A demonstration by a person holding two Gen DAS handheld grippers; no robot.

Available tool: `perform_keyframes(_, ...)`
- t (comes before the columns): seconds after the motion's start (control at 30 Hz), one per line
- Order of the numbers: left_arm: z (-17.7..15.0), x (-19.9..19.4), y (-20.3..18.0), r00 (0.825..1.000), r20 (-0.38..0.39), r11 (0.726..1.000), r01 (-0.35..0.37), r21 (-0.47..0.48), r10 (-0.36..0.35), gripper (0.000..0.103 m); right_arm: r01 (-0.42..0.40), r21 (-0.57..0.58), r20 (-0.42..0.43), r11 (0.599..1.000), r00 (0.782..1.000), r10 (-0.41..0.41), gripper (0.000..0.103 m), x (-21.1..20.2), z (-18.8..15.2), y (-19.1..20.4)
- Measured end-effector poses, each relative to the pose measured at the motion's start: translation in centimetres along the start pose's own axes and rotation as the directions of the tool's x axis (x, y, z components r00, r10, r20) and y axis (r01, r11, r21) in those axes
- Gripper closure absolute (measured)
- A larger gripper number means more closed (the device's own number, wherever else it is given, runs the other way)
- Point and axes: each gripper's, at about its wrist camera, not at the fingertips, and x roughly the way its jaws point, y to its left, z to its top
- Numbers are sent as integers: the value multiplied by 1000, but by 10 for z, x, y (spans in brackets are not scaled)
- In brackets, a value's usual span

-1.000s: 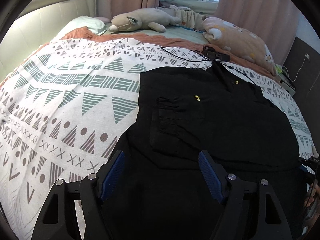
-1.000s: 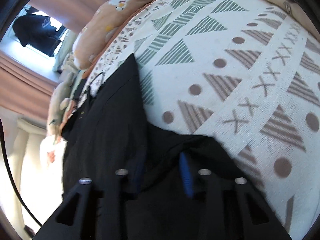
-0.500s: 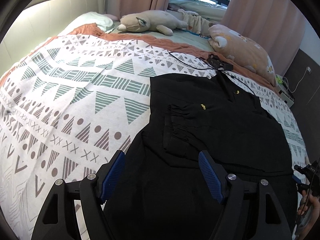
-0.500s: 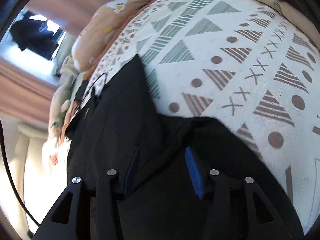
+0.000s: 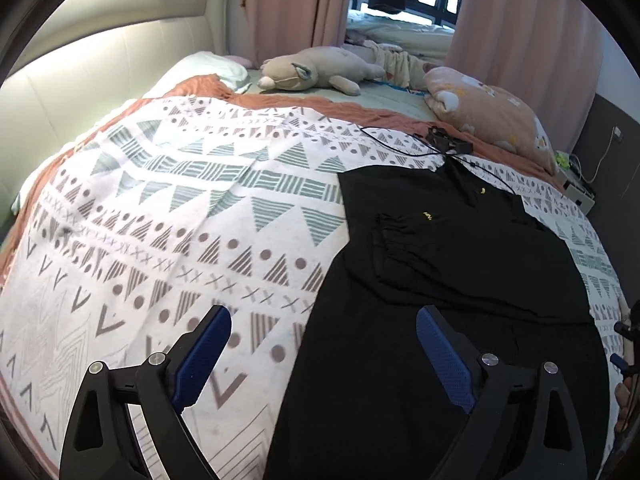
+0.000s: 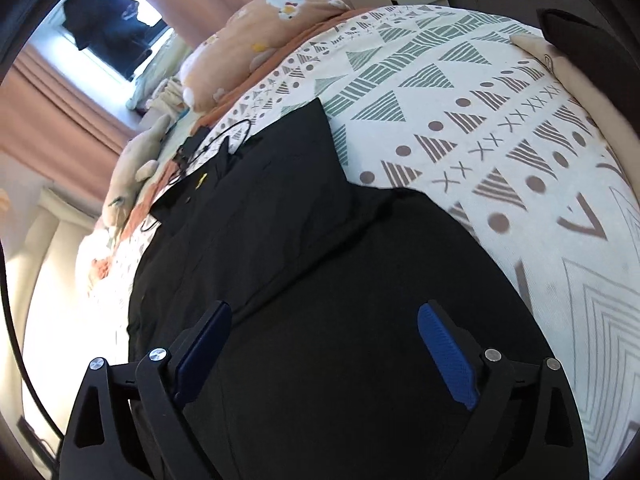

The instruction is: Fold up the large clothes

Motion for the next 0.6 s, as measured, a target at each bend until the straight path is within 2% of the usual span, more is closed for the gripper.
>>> perform_keyframes(0.13, -14, -26, 18, 999, 37, 999, 3, -37, -1, 7, 7, -44, 2, 999, 1000, -6, 4, -16, -16, -1)
perform_keyframes(0.3, -38, -47, 33, 999, 53, 999, 9, -52, -6, 6, -5, -43, -1, 999, 1000, 5, 3, -39, -37, -14)
perform_keyframes(0.4, -53, -50, 40, 999, 35, 999, -4, -52, 6, 6, 16, -50, 11, 999, 1000, -15, 3, -54, -48, -24)
perform_keyframes(0.47, -63, -54, 46, 1000, 13, 998, 15, -69, -14, 6, 28, -51, 8, 998, 1000, -27, 3, -61, -56, -31)
perform_keyframes(0.6, -85, -71, 53, 1000, 17, 996, 8, -83, -6, 6, 22, -41, 9, 999, 1000, -22, 3, -78, -70, -47)
